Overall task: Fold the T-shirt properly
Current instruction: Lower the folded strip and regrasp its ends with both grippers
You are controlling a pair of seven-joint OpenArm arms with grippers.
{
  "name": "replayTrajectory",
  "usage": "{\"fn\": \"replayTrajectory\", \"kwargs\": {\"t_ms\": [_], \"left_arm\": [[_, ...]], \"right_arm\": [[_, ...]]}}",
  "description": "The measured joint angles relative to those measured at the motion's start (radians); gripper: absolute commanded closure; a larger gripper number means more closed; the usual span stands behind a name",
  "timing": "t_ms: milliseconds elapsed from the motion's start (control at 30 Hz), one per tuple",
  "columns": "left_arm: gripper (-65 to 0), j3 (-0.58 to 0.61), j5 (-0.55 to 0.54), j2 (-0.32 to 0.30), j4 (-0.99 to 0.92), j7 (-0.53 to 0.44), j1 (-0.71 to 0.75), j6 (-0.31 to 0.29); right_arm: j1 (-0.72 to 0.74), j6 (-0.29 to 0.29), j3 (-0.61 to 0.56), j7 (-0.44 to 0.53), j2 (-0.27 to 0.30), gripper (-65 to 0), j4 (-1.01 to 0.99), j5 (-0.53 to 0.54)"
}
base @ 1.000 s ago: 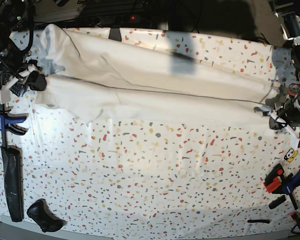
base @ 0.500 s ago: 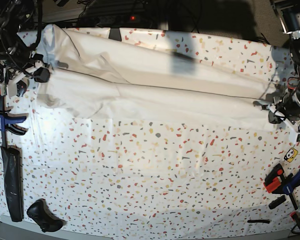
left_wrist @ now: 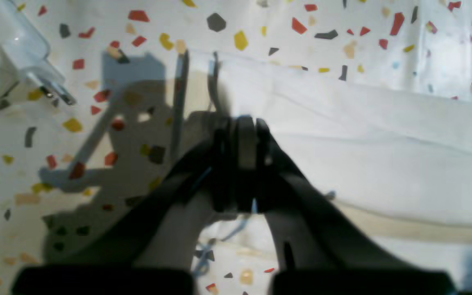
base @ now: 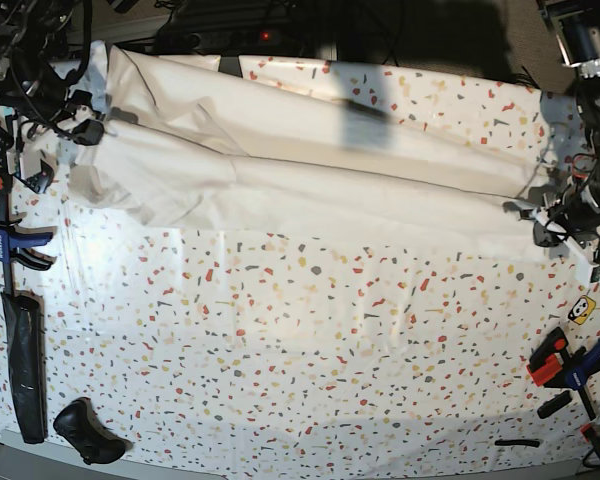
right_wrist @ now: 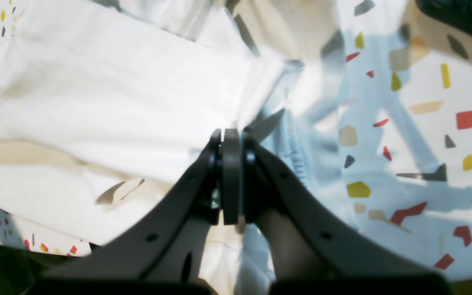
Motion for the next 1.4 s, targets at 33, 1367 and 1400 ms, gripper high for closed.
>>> {"fn": "replayTrajectory", "kwargs": {"t_ms": [33,1367,1400], "left_arm": [[-13.3,0.0,0.0,0.005,0.0,0.0,0.0,-0.001],[-26.7,-0.012,-0.159,-0.023,-0.349,-0.094,-0.034,-0.035],[-23.6,-0.012,-0.163,-0.023,-0.351,-0.07,-0.037,-0.033]], "right_arm": [[0.0,0.0,0.0,0.0,0.0,-5.8,0.0,0.0],[0.002,-0.006,-0.002,0.025,0.004,-24.0,0.002,0.073],[0.002,-0.006,-0.008,0.03,0.003,-24.0,0.0,0.073]]}}
